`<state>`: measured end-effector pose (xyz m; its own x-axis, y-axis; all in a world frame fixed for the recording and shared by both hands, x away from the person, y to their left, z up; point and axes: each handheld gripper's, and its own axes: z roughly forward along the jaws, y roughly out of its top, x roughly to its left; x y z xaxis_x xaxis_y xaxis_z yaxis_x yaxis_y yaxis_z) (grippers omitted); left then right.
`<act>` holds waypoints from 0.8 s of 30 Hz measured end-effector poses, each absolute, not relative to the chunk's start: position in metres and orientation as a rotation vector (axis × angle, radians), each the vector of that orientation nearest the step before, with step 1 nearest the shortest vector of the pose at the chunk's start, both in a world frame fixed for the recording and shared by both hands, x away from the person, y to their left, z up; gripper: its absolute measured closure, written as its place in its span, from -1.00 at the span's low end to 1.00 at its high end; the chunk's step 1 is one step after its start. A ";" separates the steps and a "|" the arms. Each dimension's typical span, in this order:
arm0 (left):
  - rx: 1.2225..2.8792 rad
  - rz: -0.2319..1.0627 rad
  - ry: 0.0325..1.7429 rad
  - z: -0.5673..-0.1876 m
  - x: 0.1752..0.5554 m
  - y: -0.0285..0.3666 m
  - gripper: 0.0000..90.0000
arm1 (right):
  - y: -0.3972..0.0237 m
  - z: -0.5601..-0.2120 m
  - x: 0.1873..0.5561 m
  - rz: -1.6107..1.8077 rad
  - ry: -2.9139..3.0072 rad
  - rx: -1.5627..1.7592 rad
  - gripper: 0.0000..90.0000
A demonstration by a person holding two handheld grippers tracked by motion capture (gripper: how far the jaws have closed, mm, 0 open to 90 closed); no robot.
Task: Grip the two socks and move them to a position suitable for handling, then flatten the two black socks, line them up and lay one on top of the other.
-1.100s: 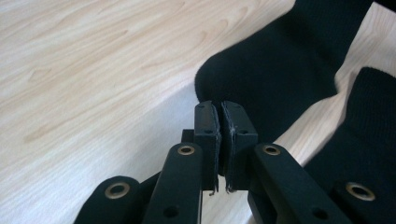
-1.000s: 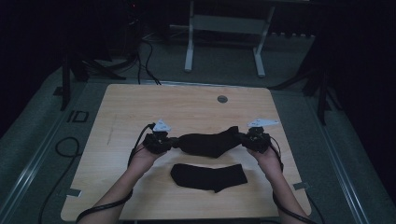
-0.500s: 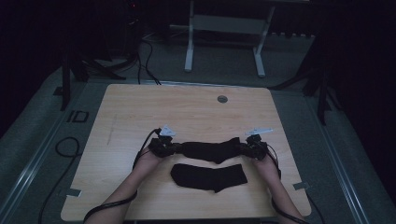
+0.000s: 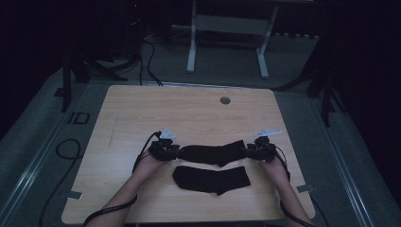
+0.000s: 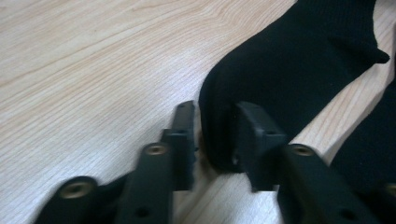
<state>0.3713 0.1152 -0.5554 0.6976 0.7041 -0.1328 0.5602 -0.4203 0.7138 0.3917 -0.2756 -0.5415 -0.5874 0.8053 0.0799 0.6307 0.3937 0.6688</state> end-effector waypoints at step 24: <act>2.044 0.131 0.964 -0.528 0.314 0.134 -0.20 | -0.263 -0.517 0.336 1.077 2.442 1.170 -0.24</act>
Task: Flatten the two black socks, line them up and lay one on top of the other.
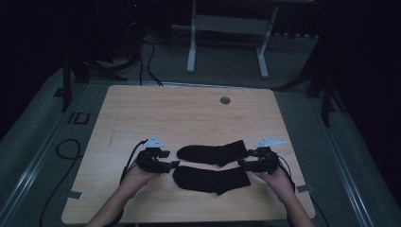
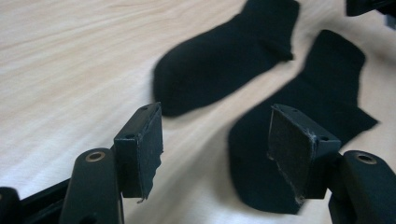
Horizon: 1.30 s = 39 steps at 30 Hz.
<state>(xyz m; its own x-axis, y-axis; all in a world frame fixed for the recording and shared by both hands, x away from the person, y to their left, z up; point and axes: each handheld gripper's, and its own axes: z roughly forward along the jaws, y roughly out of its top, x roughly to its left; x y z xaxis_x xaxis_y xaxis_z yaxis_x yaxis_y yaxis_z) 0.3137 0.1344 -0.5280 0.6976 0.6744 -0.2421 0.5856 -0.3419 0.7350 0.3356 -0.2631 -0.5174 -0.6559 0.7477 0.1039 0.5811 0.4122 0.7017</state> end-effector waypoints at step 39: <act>2.067 0.079 0.977 -0.532 0.301 0.125 0.93 | -0.256 -0.519 0.302 1.002 2.459 1.079 0.83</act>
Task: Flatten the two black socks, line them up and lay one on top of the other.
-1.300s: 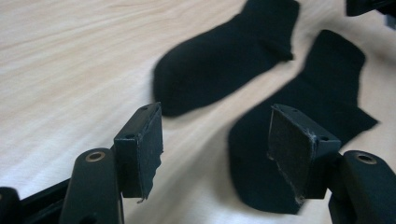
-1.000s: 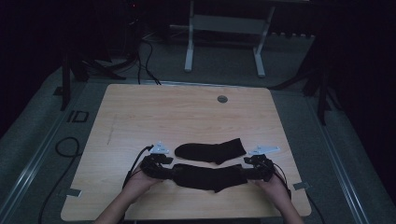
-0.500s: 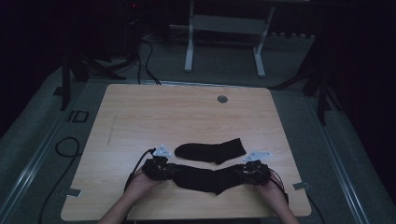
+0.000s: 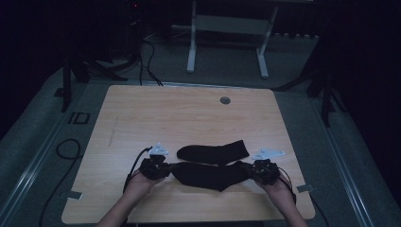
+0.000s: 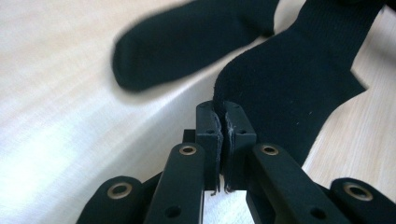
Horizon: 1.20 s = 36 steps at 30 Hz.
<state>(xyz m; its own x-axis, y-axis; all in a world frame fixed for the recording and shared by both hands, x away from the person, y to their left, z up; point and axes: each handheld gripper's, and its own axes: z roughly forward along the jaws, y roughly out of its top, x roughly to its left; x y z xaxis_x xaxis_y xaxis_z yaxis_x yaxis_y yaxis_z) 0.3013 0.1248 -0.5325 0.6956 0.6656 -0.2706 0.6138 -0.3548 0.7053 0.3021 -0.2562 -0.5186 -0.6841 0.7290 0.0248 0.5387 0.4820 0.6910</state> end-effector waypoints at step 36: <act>2.109 0.068 1.128 -0.552 0.393 0.114 0.92 | -0.253 -0.543 0.399 0.910 2.407 1.245 0.80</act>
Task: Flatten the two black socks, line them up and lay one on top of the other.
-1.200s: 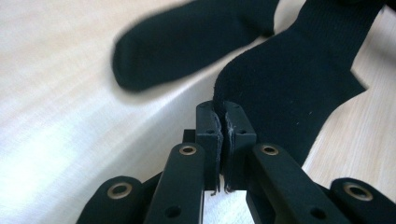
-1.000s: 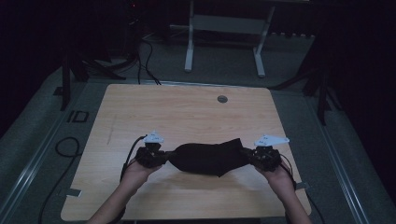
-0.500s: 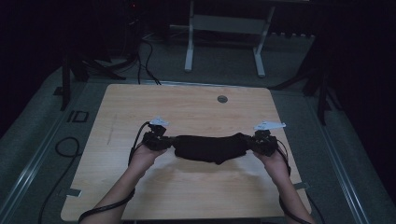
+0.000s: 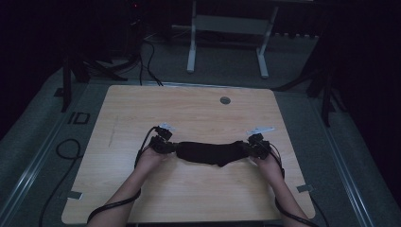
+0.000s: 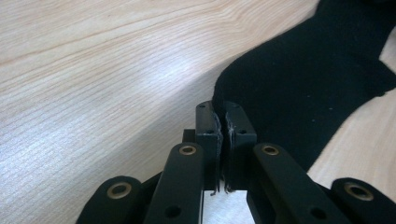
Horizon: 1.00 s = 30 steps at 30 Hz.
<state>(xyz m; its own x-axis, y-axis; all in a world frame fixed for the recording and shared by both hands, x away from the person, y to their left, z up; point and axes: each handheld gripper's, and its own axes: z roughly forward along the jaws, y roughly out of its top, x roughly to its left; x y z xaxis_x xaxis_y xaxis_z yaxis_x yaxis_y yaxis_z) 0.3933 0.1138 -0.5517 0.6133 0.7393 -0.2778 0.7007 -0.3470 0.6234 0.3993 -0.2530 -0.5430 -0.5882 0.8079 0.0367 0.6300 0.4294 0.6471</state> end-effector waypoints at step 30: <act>1.992 0.232 1.170 -0.522 0.371 0.143 0.14 | -0.243 -0.521 0.397 1.019 2.332 1.222 0.50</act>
